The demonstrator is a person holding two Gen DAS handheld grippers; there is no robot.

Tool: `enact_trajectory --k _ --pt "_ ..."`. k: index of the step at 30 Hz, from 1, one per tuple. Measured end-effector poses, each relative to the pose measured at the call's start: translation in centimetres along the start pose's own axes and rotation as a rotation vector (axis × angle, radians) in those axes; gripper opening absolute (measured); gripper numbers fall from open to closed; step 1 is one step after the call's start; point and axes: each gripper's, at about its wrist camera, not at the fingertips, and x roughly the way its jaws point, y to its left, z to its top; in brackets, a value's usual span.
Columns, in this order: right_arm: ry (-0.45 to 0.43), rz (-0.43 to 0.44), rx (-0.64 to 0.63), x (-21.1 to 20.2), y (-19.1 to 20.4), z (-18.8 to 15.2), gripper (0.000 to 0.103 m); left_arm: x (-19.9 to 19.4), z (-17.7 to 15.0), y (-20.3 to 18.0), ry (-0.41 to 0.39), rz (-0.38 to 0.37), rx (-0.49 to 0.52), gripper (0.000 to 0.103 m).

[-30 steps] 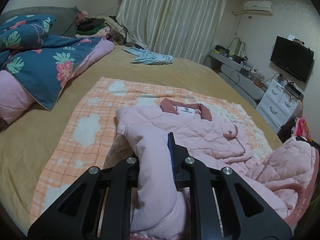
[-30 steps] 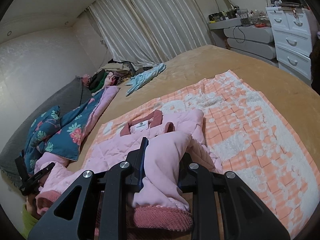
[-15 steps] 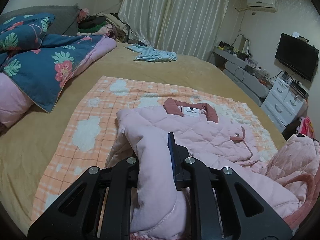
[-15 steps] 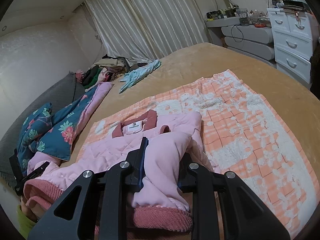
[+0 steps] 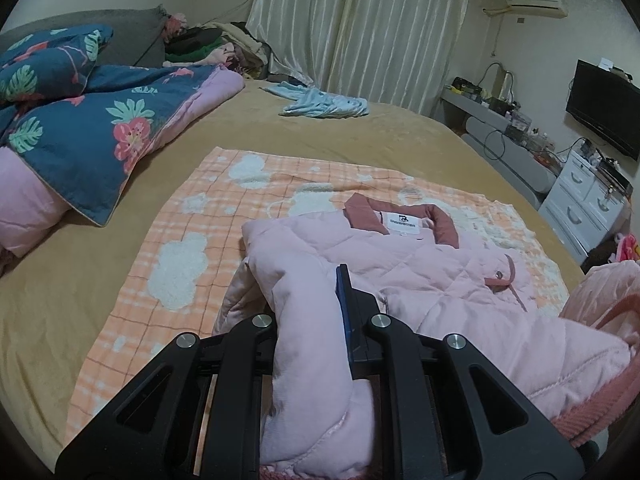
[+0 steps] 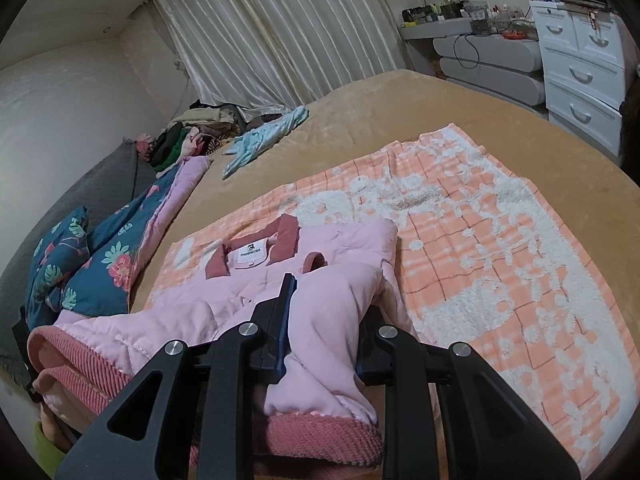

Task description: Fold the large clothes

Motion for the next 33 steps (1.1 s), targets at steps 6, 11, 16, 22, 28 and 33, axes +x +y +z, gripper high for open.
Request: enact_trajectory --k 6,11,16,22,28,33 --pt "0.027 0.02 0.034 1.3 -0.7 0.7 0.023 1.1 0.4 0.3 0.008 0.004 -0.009 0.009" --pt "0.066 0.096 0.077 2.4 -1.4 1.4 0.031 1.9 0.7 0.3 0.014 0.004 -0.014 0.009" --pt "0.103 0.234 0.146 2.6 -2.3 2.5 0.053 2.3 0.9 0.2 0.022 0.005 -0.011 0.009" --pt "0.028 0.357 0.157 -0.5 -1.9 3.3 0.091 2.8 1.1 0.3 0.027 -0.002 -0.029 0.009" --pt "-0.138 0.358 0.116 -4.7 -3.3 3.9 0.098 3.3 1.3 0.3 0.03 0.0 -0.027 0.009" --pt "-0.162 0.265 0.02 -5.3 -4.3 3.6 0.099 3.6 1.4 0.3 0.028 -0.004 -0.034 0.009"
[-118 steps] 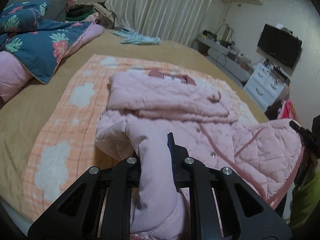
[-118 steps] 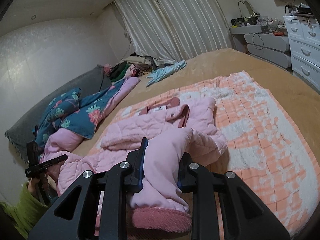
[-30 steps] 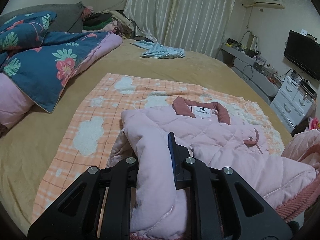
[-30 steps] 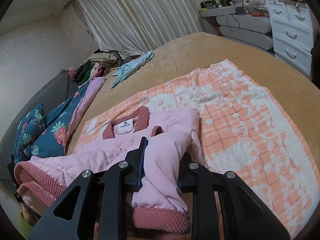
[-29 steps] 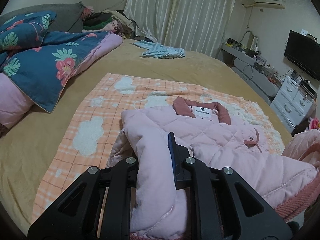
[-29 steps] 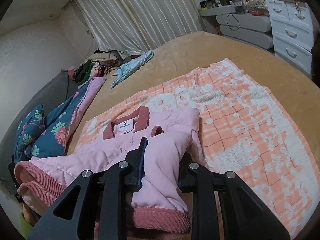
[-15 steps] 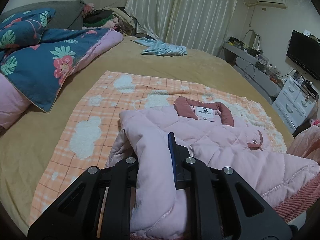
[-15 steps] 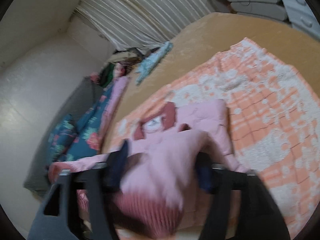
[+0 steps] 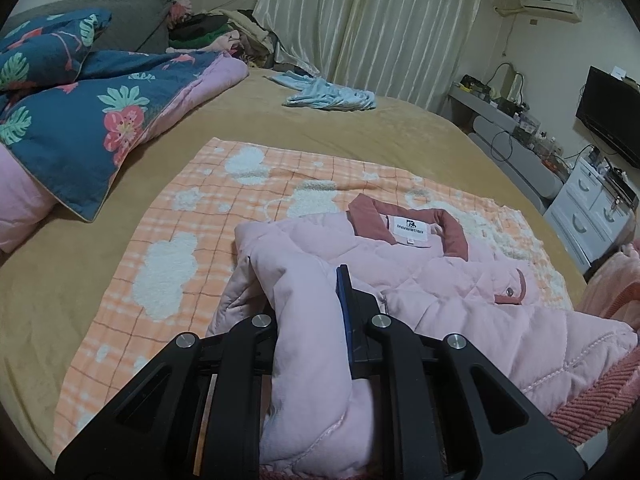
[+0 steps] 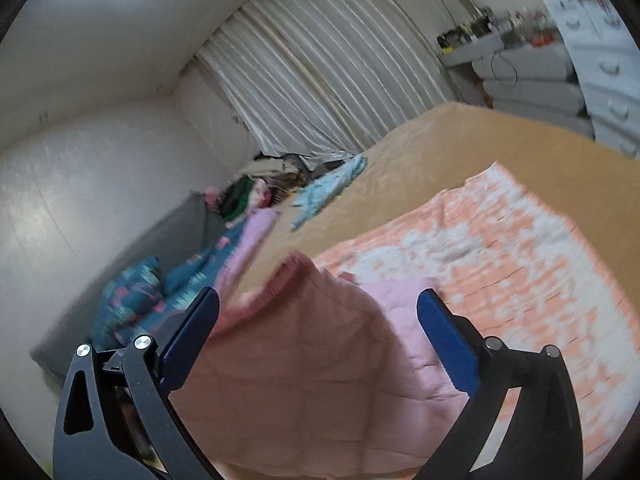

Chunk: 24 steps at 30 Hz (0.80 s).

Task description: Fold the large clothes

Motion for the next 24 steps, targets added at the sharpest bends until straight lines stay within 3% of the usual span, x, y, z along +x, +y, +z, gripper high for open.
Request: enact_trajectory --k 6,9,15,16,17,18,20,22,24 --pt "0.156 -0.153 -0.106 4.7 -1.9 -3.7 0.099 0.0 0.0 0.0 0.001 0.001 0.0 0.009" --pt "0.237 -0.18 -0.154 7.8 -2.3 -5.5 0.099 0.0 0.0 0.0 0.002 0.001 0.0 0.009" --pt "0.272 -0.11 -0.17 11.4 -2.4 -6.6 0.099 -0.1 0.1 0.0 0.004 0.0 0.004 0.009" --pt "0.274 -0.076 -0.168 11.6 -2.3 -6.5 0.095 -0.1 0.0 0.0 0.005 0.001 0.005 0.009" --pt "0.277 -0.033 -0.171 11.8 -2.0 -6.3 0.078 -0.1 0.0 0.0 0.005 0.0 0.003 0.009" --pt "0.277 -0.027 -0.19 11.9 -1.6 -6.2 0.07 -0.2 0.0 0.0 0.003 0.001 0.002 0.009" --pt "0.278 -0.04 -0.242 12.1 -0.8 -6.2 0.028 -0.3 0.1 0.0 0.003 0.0 0.0 0.01" --pt "0.265 -0.054 -0.269 11.9 -0.5 -6.2 0.018 -0.4 0.1 0.0 0.005 -0.011 -0.008 0.012" --pt "0.244 -0.062 -0.278 11.5 -0.3 -6.3 0.016 -0.6 0.2 -0.2 0.002 -0.012 -0.007 0.015"
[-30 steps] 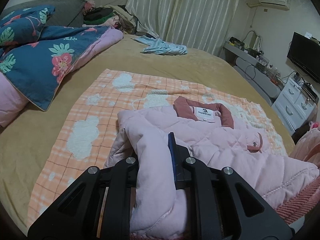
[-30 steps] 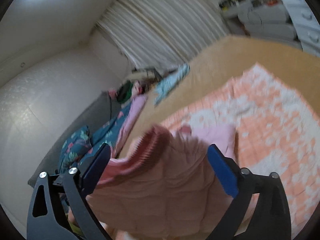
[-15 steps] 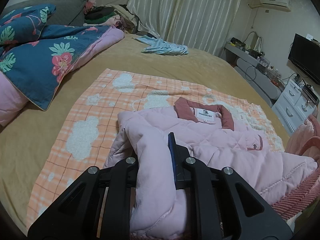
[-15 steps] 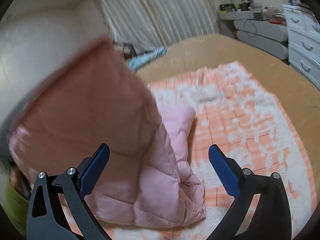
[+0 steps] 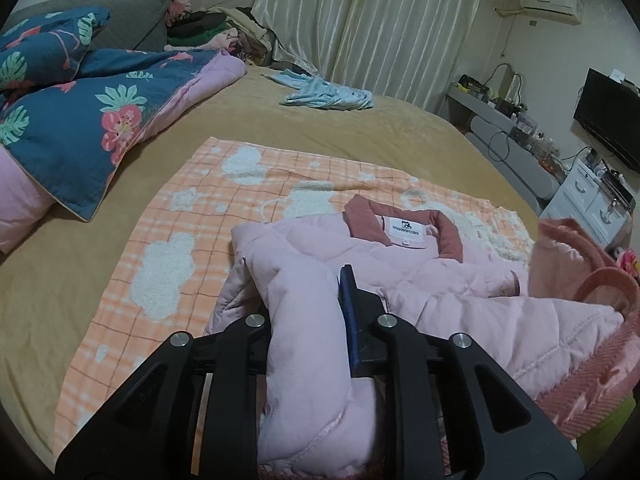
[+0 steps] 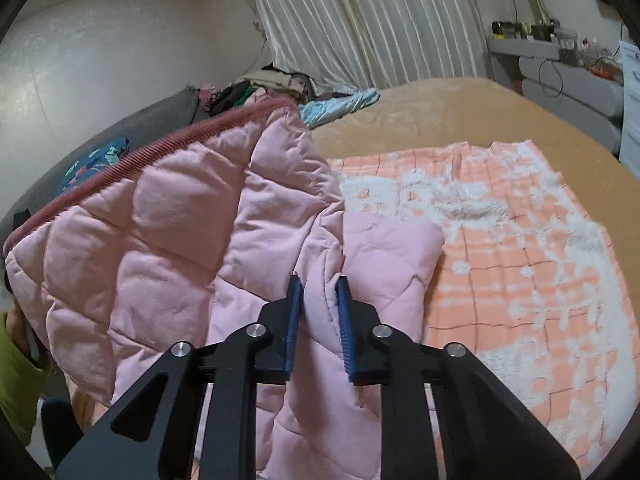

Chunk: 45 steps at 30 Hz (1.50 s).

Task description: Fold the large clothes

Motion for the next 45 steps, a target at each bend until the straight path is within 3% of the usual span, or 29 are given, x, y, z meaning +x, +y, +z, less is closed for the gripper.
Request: enact_trajectory --k 6,7,8,11,14,21,28,31,32,33,34,35,37,45 --pt "-0.026 -0.101 0.015 -0.9 -0.7 -0.3 0.014 -2.0 1.1 -0.7 -0.041 -0.057 -0.03 0.044" --pt "-0.027 -0.11 0.025 -0.5 -1.2 -0.3 0.013 -2.4 1.3 -0.8 -0.049 -0.078 -0.03 0.058" --pt "-0.033 -0.123 0.034 -0.7 -1.4 -0.3 0.013 -2.9 1.4 -1.1 -0.054 -0.091 -0.029 0.064" --pt "-0.049 -0.133 0.046 -1.2 -1.8 -0.4 0.013 -3.6 1.7 -1.6 -0.067 -0.087 -0.017 0.066" --pt "-0.054 -0.15 0.051 -1.5 -1.8 -0.4 0.013 -4.1 1.8 -1.5 -0.078 -0.09 -0.023 0.075" --pt "-0.051 -0.178 0.054 -1.8 -1.7 -0.3 0.013 -5.9 2.1 -1.9 -0.154 -0.036 0.032 0.079" --pt "-0.036 -0.235 0.044 -0.9 -1.7 0.1 0.014 -2.8 0.7 0.0 -0.09 0.04 0.027 0.079" --pt "-0.032 -0.245 0.057 -0.8 -2.2 0.0 0.019 -0.8 -0.3 1.1 -0.05 0.076 0.034 0.079" --pt "-0.032 -0.242 0.069 -0.8 -2.4 0.0 0.027 -0.2 -0.7 1.4 -0.035 0.082 0.034 0.079" --pt "-0.026 -0.235 0.078 -0.8 -2.6 -0.1 0.037 0.5 -1.2 1.7 -0.016 0.093 0.035 0.079" --pt "-0.015 -0.236 0.092 -0.6 -2.8 -0.2 0.063 0.9 -1.6 1.9 -0.003 0.095 0.037 0.079" --pt "-0.016 -0.252 0.1 -0.6 -3.0 -0.4 0.073 1.1 -1.6 2.2 0.004 0.095 0.038 0.082" --pt "-0.003 -0.263 0.1 -0.2 -3.2 -0.6 0.074 1.8 -2.0 2.5 0.021 0.101 0.044 0.09" --pt "0.075 -0.227 0.097 1.5 -3.8 -1.6 0.079 4.6 -3.0 3.8 0.097 0.089 0.025 0.091"
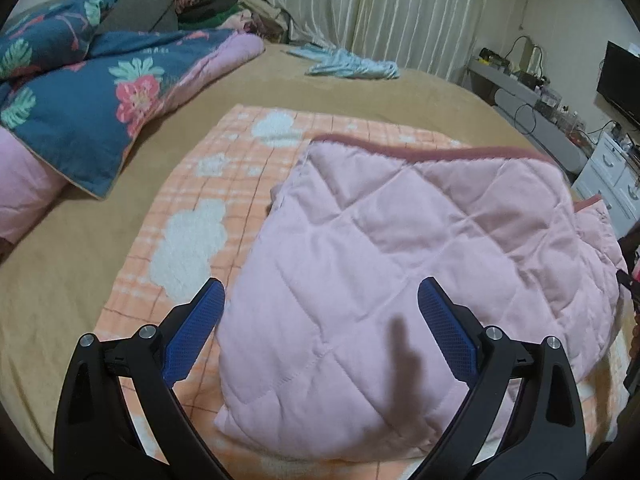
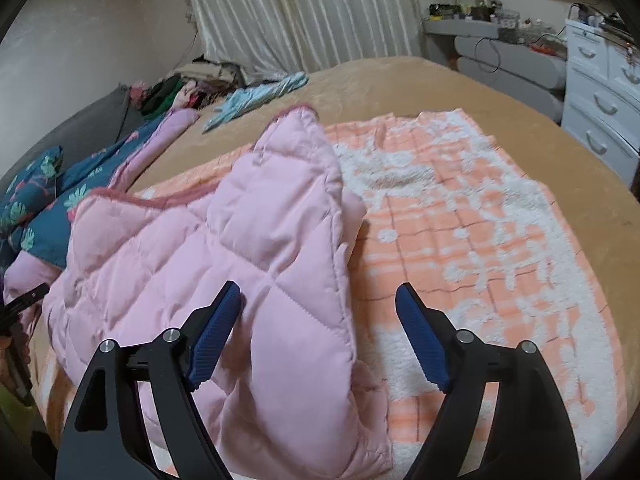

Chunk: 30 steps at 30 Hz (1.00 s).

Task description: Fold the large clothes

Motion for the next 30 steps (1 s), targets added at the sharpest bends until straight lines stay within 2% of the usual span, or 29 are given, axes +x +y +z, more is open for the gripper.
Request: enact_trajectory --k 1,3,5,6,10,13,15,17,19,21,22,23,24,25,26,30 --pt "0.003 0.0 -0.008 0.2 0.1 -0.1 0.079 0.5 -0.2 0.2 0.01 -0.009 -0.006 0.092" --pt "0.011 0.014 -0.023 0.5 0.3 -0.5 0.072 1.1 -0.6 0.2 0.014 -0.015 0.0 0.092" --pt "0.022 0.018 -0.036 0.8 0.7 -0.8 0.055 1.7 -1.0 0.2 0.021 -0.015 0.01 0.092" --pt "0.027 0.024 -0.049 1.0 1.0 -1.0 0.05 2.0 -1.2 0.2 0.024 -0.021 0.01 0.092" --pt "0.03 -0.013 -0.124 1.3 2.3 -1.5 0.042 2.6 -1.6 0.1 0.025 -0.036 0.012 0.09" --pt "0.031 -0.027 -0.137 1.4 2.5 -1.7 0.041 2.7 -1.7 0.6 0.02 -0.041 0.006 0.09" --pt "0.03 -0.029 -0.125 1.4 2.2 -1.7 0.045 2.7 -1.7 1.4 0.012 -0.02 -0.023 0.09" --pt "0.029 -0.038 -0.11 1.6 2.2 -1.8 0.051 2.9 -1.9 2.0 0.017 -0.051 -0.063 0.09" --pt "0.029 -0.041 -0.105 1.9 2.3 -1.9 0.048 3.1 -2.2 2.0 0.03 -0.071 -0.075 0.089" --pt "0.025 -0.057 -0.119 2.0 2.8 -2.1 0.043 2.9 -2.5 1.6 0.017 -0.08 -0.068 0.08" --pt "0.02 -0.065 -0.127 2.0 3.0 -2.1 0.039 2.8 -2.5 1.4 0.01 -0.078 -0.062 0.069" --pt "0.008 -0.079 -0.137 1.8 3.3 -2.1 0.034 2.6 -2.5 1.2 0.003 -0.069 -0.052 0.049" --pt "-0.001 -0.088 -0.142 1.6 3.5 -2.1 0.031 2.3 -2.5 0.9 -0.01 -0.058 -0.037 0.04" --pt "-0.015 -0.096 -0.145 1.3 3.7 -2.0 0.027 1.9 -2.4 0.7 -0.025 -0.051 -0.023 0.022" --pt "-0.037 -0.1 -0.154 0.7 4.0 -1.9 0.023 1.5 -2.4 0.5 -0.04 -0.047 -0.007 0.017" --pt "-0.124 -0.117 -0.222 -1.4 5.7 -0.6 0.019 -1.3 -1.0 -0.2 -0.136 -0.044 0.062 0.012"
